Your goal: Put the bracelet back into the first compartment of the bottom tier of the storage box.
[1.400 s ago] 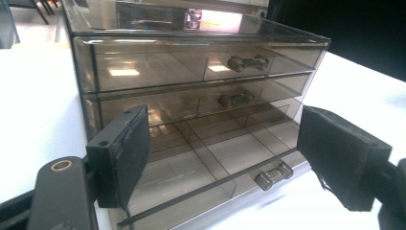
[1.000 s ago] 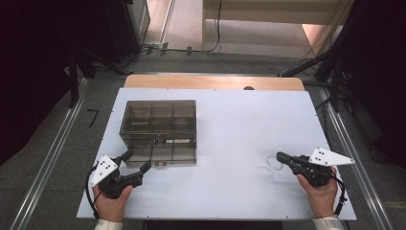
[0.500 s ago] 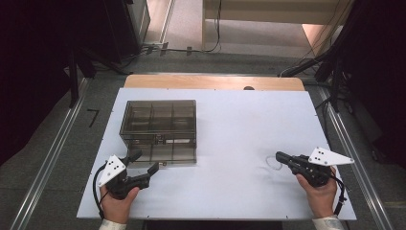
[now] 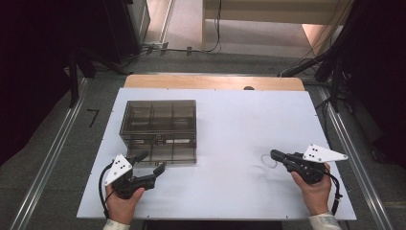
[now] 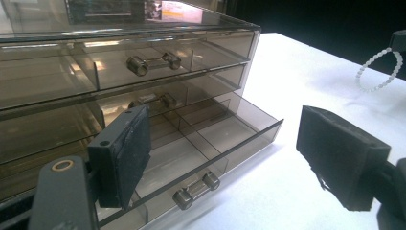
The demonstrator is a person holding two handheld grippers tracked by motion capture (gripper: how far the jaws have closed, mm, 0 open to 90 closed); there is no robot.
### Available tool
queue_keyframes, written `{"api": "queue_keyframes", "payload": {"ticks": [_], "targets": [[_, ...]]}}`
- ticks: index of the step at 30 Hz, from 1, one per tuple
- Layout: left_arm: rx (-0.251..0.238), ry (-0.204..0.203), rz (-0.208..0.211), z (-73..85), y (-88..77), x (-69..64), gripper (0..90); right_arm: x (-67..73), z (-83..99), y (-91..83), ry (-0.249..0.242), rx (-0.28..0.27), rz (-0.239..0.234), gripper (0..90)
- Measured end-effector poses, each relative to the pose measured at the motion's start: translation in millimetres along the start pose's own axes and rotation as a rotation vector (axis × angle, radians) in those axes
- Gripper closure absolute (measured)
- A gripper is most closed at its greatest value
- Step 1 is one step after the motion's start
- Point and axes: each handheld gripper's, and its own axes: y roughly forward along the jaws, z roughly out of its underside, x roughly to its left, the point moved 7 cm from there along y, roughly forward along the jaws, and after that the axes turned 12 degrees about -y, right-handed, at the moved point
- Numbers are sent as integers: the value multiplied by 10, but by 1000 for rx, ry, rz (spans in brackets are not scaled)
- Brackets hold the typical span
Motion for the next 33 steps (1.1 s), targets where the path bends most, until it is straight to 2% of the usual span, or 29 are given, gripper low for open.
{"api": "queue_keyframes", "payload": {"ticks": [8,16,25,33], "targets": [[2,6,18,-7,27,-68,215,46,-85,123,-6,-11,-26,863],[4,8,55,-14,90,-174,261,81,-133,204,-16,-14,-41,863],[30,30,88,15,219,-320,265,101,-155,218,-20,-21,-49,863],[40,42,102,22,277,-383,274,117,-172,247,-21,-20,-55,863]]}}
